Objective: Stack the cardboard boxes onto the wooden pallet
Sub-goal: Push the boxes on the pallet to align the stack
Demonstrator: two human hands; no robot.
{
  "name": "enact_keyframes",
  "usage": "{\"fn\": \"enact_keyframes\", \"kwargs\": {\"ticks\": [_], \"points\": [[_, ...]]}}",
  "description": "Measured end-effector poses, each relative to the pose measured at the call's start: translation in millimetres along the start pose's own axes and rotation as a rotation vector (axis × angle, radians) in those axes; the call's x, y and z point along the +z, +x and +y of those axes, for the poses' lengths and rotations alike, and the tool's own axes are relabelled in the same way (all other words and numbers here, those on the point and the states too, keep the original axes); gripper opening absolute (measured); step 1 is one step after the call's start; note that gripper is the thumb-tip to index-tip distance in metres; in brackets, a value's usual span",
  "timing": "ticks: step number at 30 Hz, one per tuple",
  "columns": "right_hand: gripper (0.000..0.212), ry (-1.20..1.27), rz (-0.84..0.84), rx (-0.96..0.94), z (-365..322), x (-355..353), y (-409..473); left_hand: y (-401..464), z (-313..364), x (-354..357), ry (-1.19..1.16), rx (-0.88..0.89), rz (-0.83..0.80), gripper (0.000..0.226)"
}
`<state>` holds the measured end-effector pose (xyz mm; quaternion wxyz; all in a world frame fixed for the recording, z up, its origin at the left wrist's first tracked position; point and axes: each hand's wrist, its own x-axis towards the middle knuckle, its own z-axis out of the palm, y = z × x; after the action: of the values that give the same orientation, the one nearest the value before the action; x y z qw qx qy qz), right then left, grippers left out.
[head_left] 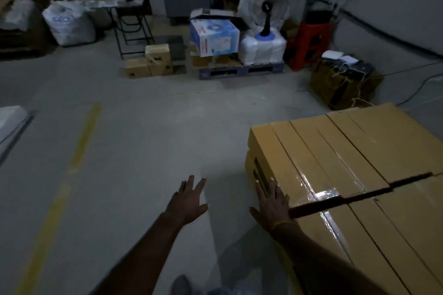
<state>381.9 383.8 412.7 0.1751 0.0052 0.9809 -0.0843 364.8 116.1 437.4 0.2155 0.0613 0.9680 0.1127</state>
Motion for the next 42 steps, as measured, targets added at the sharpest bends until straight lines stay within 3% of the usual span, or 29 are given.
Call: {"fn": "enact_keyframes", "kwargs": {"ticks": [6, 13, 24, 31, 42], "points": [[0.087, 0.11, 0.051, 0.128, -58, -23, 48, 86, -39, -56, 0.059, 0.135, -0.042, 0.088], [0.088, 0.216, 0.052, 0.333, -55, -41, 122, 195, -7, -90, 0.134, 0.338, -0.137, 0.088], [0.087, 0.486, 0.027, 0.643, 34, -74, 278, 402, 115, -137, 0.433, 0.683, -0.289, 0.087], [0.086, 0.559, 0.116, 0.877, 99, -106, 312, 483, 229, -154, 0.591, 0.927, -0.361, 0.087], [0.088, 0.736, 0.202, 1.45, 124, -106, 358, 580, 354, -123, 0.917, 1.473, -0.526, 0.087]]}}
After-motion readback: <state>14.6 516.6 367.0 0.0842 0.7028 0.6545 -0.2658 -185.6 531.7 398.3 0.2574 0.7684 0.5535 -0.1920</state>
